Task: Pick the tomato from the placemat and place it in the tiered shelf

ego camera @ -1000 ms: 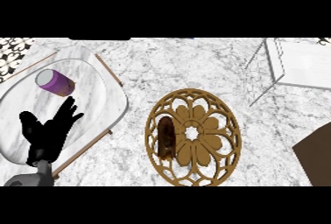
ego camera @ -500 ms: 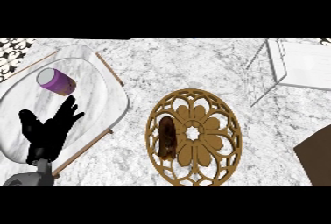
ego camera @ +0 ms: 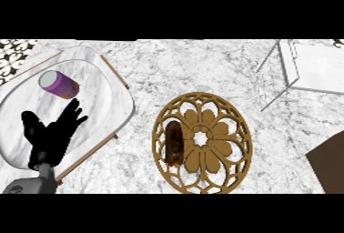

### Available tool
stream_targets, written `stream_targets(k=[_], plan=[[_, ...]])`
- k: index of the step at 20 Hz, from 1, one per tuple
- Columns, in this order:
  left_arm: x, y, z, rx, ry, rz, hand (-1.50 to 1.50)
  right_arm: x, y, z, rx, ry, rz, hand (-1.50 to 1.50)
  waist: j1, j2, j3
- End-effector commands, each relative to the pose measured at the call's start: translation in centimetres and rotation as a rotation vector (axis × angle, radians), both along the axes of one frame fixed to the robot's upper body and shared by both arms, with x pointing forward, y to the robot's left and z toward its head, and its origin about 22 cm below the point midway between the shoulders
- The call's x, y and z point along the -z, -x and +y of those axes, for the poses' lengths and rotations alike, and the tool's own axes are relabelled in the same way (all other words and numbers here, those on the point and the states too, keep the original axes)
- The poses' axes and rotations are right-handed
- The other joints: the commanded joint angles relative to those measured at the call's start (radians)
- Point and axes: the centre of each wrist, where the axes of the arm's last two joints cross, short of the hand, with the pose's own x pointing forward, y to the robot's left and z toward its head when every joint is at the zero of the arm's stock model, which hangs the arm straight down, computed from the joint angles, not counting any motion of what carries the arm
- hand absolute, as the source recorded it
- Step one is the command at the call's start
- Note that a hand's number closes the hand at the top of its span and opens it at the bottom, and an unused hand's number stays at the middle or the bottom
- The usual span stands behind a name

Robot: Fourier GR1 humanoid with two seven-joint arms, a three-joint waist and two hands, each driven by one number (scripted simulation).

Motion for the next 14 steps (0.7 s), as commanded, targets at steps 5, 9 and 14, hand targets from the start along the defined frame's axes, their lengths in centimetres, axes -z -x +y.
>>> stream_targets(k=[5, 9, 14], plan=[[3.5, 2.2, 0.5, -0.009, 0.034, 0.116, 0.0, 1.1, -1.5, -0.9, -0.055, -0.005, -0.038, 1.5, -0.021, 0.004, -0.012], [2.7, 0.9, -0.4, 0.038, 0.029, 0.084, 0.0, 0.5, -3.1, -0.2, -0.048, -0.006, -0.044, 1.5, -0.006, 0.01, -0.012], [2.8, 0.9, -0.8, 0.004, 0.018, 0.109, 0.0, 2.2, -3.5, -0.3, -0.066, 0.079, 0.009, 1.5, -0.021, 0.007, -0.012]])
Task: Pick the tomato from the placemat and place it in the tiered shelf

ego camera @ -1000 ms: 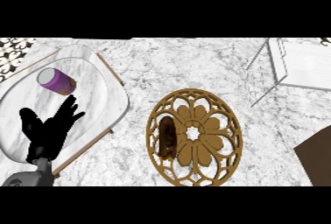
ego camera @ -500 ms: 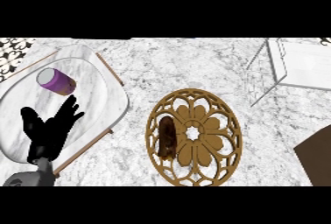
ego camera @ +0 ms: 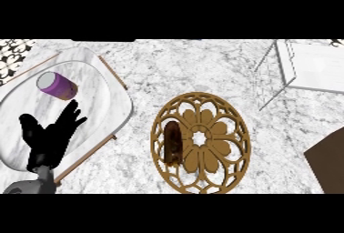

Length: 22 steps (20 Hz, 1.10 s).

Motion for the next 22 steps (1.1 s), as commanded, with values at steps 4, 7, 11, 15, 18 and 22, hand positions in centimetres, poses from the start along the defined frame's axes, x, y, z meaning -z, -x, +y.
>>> stream_targets(k=[4, 7, 11, 15, 18, 22], plan=[[2.6, 0.4, 0.1, 0.001, 0.037, 0.112, 0.0, -0.2, -0.3, -1.2, 0.059, -0.18, -0.058, 1.5, -0.015, 0.01, -0.012], [3.1, 1.0, -1.5, 0.001, 0.043, 0.104, 0.0, -1.2, -0.5, -0.9, 0.076, -0.253, -0.077, -1.5, -0.014, 0.007, -0.012], [3.3, 0.8, -0.7, 0.018, 0.036, 0.098, 0.0, -0.8, -0.5, -2.2, 0.049, -0.424, -0.115, -1.5, -0.013, 0.012, -0.012], [2.7, 0.8, -1.7, 0.019, 0.039, 0.11, 0.0, -1.3, -0.3, -3.0, 0.027, -0.559, -0.172, -1.5, -0.006, 0.013, -0.011], [3.0, 1.0, -1.8, -0.006, 0.05, 0.109, 0.0, -2.5, -0.4, -2.5, 0.049, -0.675, -0.188, -1.5, -0.015, 0.007, -0.012], [3.2, 0.4, -1.1, 0.005, 0.041, 0.121, 0.0, -4.8, 2.5, -5.7, 0.148, -0.716, -0.314, -1.5, -0.015, 0.015, -0.012]])
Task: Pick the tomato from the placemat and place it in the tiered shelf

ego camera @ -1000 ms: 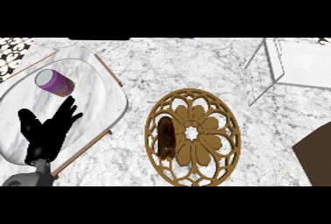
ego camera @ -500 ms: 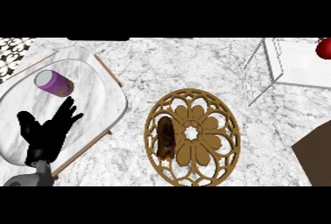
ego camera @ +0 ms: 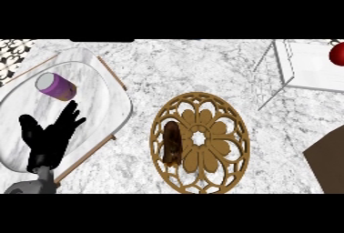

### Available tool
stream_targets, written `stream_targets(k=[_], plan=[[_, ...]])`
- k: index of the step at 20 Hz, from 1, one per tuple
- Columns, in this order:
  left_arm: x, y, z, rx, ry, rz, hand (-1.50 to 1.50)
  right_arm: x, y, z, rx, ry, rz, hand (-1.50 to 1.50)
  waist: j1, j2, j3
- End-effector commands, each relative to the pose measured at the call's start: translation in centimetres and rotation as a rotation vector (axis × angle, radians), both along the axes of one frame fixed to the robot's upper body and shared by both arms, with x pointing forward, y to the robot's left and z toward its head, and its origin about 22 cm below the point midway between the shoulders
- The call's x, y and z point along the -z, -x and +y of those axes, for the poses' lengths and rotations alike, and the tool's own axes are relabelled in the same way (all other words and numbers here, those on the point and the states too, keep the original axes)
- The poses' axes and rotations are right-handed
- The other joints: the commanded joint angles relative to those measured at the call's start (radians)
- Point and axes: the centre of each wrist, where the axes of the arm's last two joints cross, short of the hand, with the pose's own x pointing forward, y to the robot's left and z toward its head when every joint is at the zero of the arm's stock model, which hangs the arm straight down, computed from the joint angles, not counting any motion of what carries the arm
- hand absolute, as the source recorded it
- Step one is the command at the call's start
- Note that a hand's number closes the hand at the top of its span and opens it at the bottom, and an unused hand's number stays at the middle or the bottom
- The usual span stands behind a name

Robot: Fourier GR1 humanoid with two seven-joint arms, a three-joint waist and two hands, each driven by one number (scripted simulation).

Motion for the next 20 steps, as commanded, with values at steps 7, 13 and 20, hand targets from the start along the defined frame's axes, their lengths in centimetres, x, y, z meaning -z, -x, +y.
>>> stream_targets(k=[7, 13, 20], plan=[[2.5, 0.9, -1.4, 0.015, 0.034, 0.099, 0.0, -1.0, 5.5, -6.5, 0.315, -0.124, -0.108, -1.5, -0.012, 0.012, -0.013], [1.8, -0.1, -1.2, 0.03, 0.058, 0.093, 0.0, -1.7, 10.6, -11.0, 0.356, -0.246, -0.127, -1.5, -0.012, 0.02, -0.011], [1.2, -0.1, -0.2, 0.018, 0.029, 0.083, 0.0, -1.0, 14.9, -14.1, 0.284, -0.227, -0.118, -1.5, -0.002, 0.02, -0.01]])
